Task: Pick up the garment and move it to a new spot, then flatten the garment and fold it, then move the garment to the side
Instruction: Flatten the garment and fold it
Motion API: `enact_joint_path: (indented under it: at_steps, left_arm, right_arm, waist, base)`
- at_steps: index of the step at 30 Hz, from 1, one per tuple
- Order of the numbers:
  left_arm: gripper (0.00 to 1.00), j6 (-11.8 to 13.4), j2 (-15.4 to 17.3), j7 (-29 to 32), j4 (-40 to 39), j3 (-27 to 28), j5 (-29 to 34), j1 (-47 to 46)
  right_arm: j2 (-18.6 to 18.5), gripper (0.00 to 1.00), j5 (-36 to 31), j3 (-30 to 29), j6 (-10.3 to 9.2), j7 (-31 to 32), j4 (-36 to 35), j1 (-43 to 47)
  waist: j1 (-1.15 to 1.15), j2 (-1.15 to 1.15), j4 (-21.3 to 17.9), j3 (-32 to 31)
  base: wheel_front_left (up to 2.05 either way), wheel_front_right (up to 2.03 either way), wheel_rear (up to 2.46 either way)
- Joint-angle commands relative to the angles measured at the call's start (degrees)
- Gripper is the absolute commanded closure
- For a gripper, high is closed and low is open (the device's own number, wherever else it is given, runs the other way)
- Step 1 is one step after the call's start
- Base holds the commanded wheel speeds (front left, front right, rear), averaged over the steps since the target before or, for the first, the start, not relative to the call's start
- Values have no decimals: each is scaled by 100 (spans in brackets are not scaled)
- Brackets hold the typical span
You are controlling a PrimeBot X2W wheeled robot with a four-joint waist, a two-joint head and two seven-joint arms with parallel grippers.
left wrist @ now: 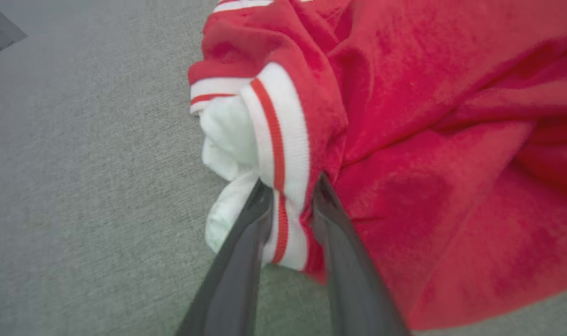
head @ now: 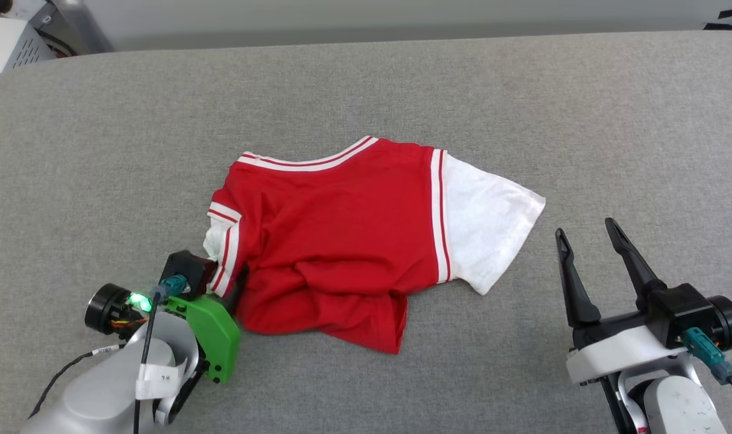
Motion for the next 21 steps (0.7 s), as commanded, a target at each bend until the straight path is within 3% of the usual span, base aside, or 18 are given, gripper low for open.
enact_joint_path:
  at_steps: [1,6,13,17,21]
  left_arm:
    - [0,147,-73,-118,68,51,69,161]
    - [0,813,-103,-296,-297,556,453,347]
    - [0,1807,-75,-303,-1846,1877,1622,1273]
    - [0,2156,-283,-304,-2498,2705,2185,1878]
    - [0,2256,-631,-304,-2844,3401,2698,2446]
  right_arm:
    - [-10,0,-5,-28,-4,-27,25,94]
    - [-2,0,-9,-120,-4,-27,21,201]
    - [-5,0,1,-303,-4,-27,-11,360]
    - [-73,0,-11,-435,-4,-20,-62,319]
    - [-258,0,-35,-567,-4,56,-159,110]
  waist:
    - [0,0,75,-112]
    - [0,0,205,-324]
    - [0,0,399,-541]
    - [0,0,480,-591]
    - [0,0,548,-605]
  base:
    - [0,0,0]
    - [0,0,0]
    - [0,0,0]
    - [0,0,0]
    - [0,0,0]
